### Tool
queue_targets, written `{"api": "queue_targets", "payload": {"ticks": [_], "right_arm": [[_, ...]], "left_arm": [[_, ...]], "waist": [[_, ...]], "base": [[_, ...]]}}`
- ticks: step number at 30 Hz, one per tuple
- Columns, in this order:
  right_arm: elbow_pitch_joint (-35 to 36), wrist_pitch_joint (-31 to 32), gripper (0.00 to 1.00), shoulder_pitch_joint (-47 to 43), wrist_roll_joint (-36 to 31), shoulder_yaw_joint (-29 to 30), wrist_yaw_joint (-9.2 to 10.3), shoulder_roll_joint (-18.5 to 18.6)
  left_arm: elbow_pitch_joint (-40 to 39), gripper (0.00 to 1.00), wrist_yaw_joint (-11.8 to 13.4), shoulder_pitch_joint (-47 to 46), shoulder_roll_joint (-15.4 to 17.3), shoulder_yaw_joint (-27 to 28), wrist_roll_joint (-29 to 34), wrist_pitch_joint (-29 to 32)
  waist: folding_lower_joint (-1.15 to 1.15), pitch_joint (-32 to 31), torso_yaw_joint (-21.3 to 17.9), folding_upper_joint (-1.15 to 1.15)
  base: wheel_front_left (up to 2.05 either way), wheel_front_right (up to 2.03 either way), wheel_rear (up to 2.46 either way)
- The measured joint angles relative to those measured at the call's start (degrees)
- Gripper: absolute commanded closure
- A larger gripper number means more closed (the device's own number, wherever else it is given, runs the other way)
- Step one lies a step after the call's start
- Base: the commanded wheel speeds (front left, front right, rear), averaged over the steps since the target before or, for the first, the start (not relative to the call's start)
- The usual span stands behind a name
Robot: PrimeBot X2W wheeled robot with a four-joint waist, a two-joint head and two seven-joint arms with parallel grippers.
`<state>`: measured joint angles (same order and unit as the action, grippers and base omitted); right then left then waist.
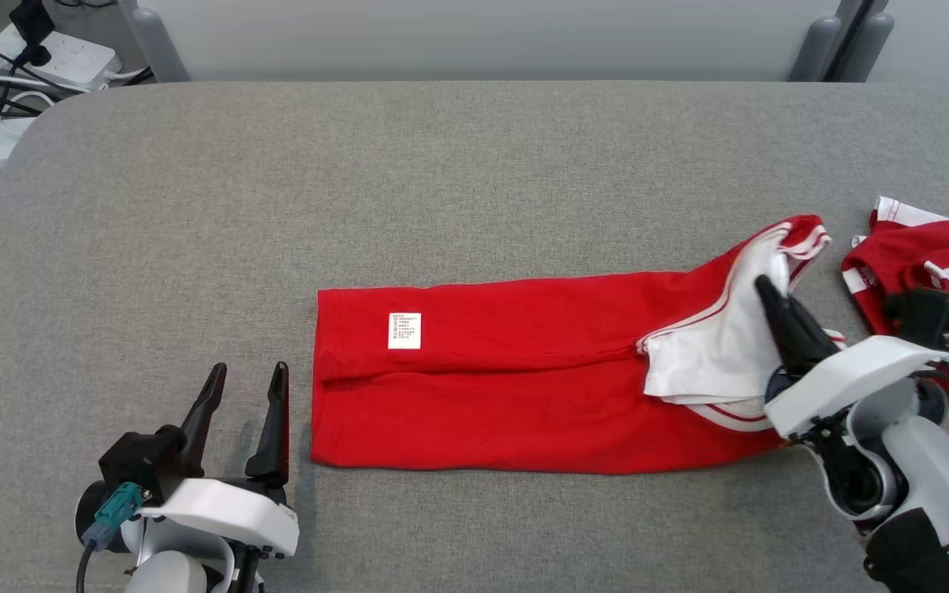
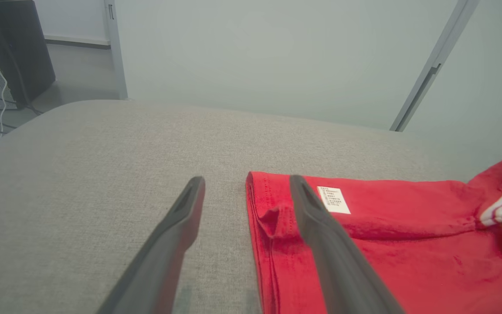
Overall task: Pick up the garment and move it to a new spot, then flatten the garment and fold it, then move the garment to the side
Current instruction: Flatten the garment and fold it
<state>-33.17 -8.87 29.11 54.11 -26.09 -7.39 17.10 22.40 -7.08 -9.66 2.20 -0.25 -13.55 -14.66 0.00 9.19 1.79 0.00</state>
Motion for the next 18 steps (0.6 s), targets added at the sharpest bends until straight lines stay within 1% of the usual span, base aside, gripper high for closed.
{"api": "queue_targets", "payload": {"ticks": [3, 4, 7, 9, 11, 12, 13, 14, 18], "right_arm": [[8.20, 5.15, 1.00, -0.57, 1.54, -4.32, 0.07, 0.37], [8.20, 5.15, 1.00, -0.57, 1.54, -4.32, 0.07, 0.37], [14.43, 9.75, 1.00, -0.53, 2.42, -8.03, 0.14, 0.11], [16.24, 11.95, 1.00, -0.42, 2.79, -9.58, 0.14, -0.91], [16.31, 13.56, 1.00, -0.04, 2.01, -11.34, 0.14, -1.63], [15.40, 14.50, 1.00, 0.18, 1.55, -12.06, 0.15, -2.83], [15.40, 14.50, 1.00, 0.18, 1.55, -12.06, 0.15, -2.83], [14.69, 15.02, 1.00, 0.74, 0.31, -13.07, 0.14, -3.09], [10.04, 15.25, 1.00, 3.47, -2.16, -13.55, 0.15, -5.45]], "left_arm": [[0.09, 0.00, 0.00, 0.00, 0.01, -0.87, -0.30, 0.00], [0.09, 0.00, 0.00, 0.00, 0.01, -0.87, -0.30, 0.00], [0.29, 0.00, 0.00, 0.00, -0.01, -2.00, -1.13, 0.00], [0.33, 0.00, 0.00, 0.00, 0.01, -2.80, -1.42, 0.00], [0.36, 0.00, 0.00, -0.01, 0.02, -3.65, -2.45, 0.00], [0.38, 0.00, 0.00, -0.01, 0.02, -4.74, -3.30, 0.00], [0.38, 0.00, 0.00, -0.01, 0.02, -4.74, -3.30, 0.00], [0.40, 0.00, 0.00, -0.01, 0.02, -5.20, -3.55, 0.00], [0.43, 0.00, 0.01, -0.01, 0.07, -7.24, -4.60, 0.00]], "waist": [[0.00, -0.16, 0.23, 0.00], [0.00, -0.16, 0.23, 0.00], [0.00, -0.22, 1.22, 0.00], [0.00, -0.22, 2.13, 0.00], [0.00, -0.19, 3.27, 0.00], [0.00, -0.14, 4.66, 0.00], [0.00, -0.14, 4.66, 0.00], [0.00, -0.09, 5.43, 0.00], [0.00, 0.19, 8.92, 0.00]], "base": [[0.00, 0.00, 0.00], [0.00, 0.00, 0.00], [0.00, 0.00, 0.00], [0.00, 0.00, 0.00], [0.00, 0.00, 0.00], [0.00, 0.00, 0.00], [0.00, 0.00, 0.00], [0.00, 0.00, 0.00], [0.00, 0.00, 0.00]]}}
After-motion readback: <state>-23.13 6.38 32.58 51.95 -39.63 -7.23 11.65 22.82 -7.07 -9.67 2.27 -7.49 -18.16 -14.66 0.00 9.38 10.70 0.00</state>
